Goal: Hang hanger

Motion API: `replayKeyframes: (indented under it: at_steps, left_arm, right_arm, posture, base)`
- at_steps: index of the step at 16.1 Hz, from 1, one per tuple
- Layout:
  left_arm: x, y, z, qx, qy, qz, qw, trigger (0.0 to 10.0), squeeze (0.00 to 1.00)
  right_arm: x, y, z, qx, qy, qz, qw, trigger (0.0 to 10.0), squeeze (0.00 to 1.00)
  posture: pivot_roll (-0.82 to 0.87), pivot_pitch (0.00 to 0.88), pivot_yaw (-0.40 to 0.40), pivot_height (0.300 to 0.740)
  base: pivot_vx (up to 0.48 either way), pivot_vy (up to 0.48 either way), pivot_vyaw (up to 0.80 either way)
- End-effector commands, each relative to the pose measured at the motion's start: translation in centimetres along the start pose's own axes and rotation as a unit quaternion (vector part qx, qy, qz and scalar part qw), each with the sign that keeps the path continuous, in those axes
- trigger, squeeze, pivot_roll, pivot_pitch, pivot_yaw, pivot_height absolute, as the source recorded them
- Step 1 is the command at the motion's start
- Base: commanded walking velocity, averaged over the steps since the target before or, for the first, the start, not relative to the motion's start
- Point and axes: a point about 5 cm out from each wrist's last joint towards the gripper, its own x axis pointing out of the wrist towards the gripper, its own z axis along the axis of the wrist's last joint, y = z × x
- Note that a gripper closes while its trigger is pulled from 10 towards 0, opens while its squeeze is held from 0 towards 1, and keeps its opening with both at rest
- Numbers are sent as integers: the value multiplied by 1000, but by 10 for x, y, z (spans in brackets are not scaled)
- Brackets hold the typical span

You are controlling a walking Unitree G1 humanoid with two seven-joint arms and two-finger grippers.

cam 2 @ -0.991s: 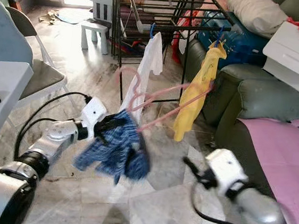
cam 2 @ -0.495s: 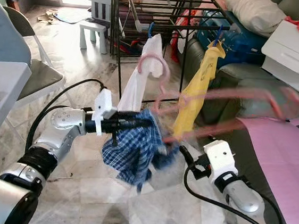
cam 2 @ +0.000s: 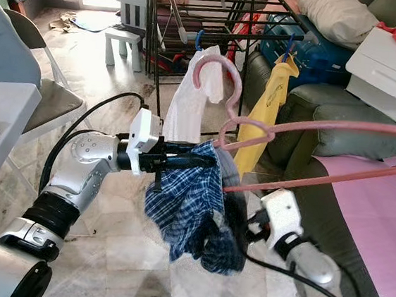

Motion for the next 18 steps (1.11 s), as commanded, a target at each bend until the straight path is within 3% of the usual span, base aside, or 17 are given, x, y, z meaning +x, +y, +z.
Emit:
replayKeyframes:
  at_steps: [1, 3, 4, 5, 6, 7, 8, 9, 11, 14, 15, 16, 18]
  left_arm:
    - [7, 0, 15, 18, -19, -16, 1000, 0, 0]
    - [8, 0, 16, 18, -21, -18, 999, 0, 0]
    - [11, -1, 21, 18, -32, -19, 999, 0, 0]
    - [13, -1, 25, 17, -40, -17, 999, 0, 0]
    - [13, 3, 34, 15, -57, -8, 998, 0, 0]
    - [13, 5, 37, 15, -62, -2, 998, 0, 0]
    - [8, 12, 46, 18, -70, 17, 997, 0, 0]
    - [7, 14, 47, 19, -71, 20, 997, 0, 0]
    - [-1, 25, 54, 21, -77, 53, 995, 0, 0]
    - [-14, 30, 40, 25, -33, 80, 996, 0, 0]
    - [-20, 29, 27, 13, -14, 88, 996, 0, 0]
    - [-29, 23, 5, 15, 35, 83, 996, 0, 0]
    - [-43, 11, -26, -19, 87, 78, 993, 0, 0]
  right_arm:
    - [-1, 6, -2, 26, 2, 26, 999, 10000, 235]
    - [-2, 7, -3, 32, 3, 30, 999, 10000, 235]
    - [-1, 5, -13, 52, 30, 16, 998, 10000, 0]
    - [-1, 3, -21, 62, 52, 3, 997, 9882, 0]
    - [-6, 3, -37, 79, 87, -6, 993, 5412, 0]
    - [-9, 3, -42, 87, 98, -11, 991, 4392, 0]
    - [-22, -4, -60, 108, 136, -53, 983, 0, 0]
    - [-25, -6, -62, 113, 142, -62, 981, 0, 0]
    - [-49, -17, -77, 141, 163, -117, 969, 0, 0]
    - [-77, -32, -74, 159, 148, -163, 962, 0, 0]
    - [-85, -44, -64, 155, 126, -190, 961, 0, 0]
    - [-92, -63, -47, 148, 86, -238, 956, 0, 0]
    - [-102, -101, -11, 131, 24, -328, 935, 0, 0]
  posture:
    - [84, 0, -50, 740]
    - [84, 0, -50, 740]
    - [85, 0, -53, 740]
    - [88, 0, -54, 740]
    - [93, 0, -61, 740]
    - [93, 0, -61, 740]
    - [96, 0, -66, 740]
    - [96, 0, -66, 740]
    - [97, 0, -69, 740]
    - [82, 0, -63, 740]
    - [78, 0, -60, 740]
    - [63, 0, -53, 740]
    - [52, 0, -47, 740]
  base:
    - [0, 0, 0]
    - [0, 0, 0]
    - [0, 0, 0]
    - [0, 0, 0]
    - [0, 0, 0]
    - [0, 0, 0]
    - [0, 0, 0]
    - [0, 0, 0]
    - [0, 0, 0]
    - [0, 0, 0]
    - [0, 0, 0]
    - [0, 0, 0]
    - [0, 0, 0]
